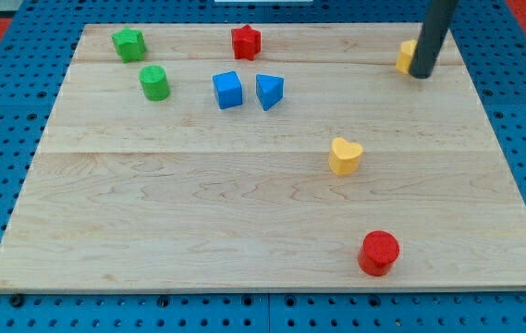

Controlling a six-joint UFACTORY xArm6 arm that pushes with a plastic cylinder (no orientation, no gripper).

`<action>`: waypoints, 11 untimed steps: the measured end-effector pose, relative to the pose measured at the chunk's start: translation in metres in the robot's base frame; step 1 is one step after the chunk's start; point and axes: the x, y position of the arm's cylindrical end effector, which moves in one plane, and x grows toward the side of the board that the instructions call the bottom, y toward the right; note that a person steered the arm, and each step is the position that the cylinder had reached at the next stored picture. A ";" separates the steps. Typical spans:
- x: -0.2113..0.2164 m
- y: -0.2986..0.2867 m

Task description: Push the yellow hexagon above the yellow heart

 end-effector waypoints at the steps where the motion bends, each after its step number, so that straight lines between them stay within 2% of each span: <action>1: -0.012 0.022; 2: -0.023 -0.035; 3: -0.047 -0.040; 6: -0.047 -0.042; 8: -0.047 -0.074; 11: -0.008 -0.139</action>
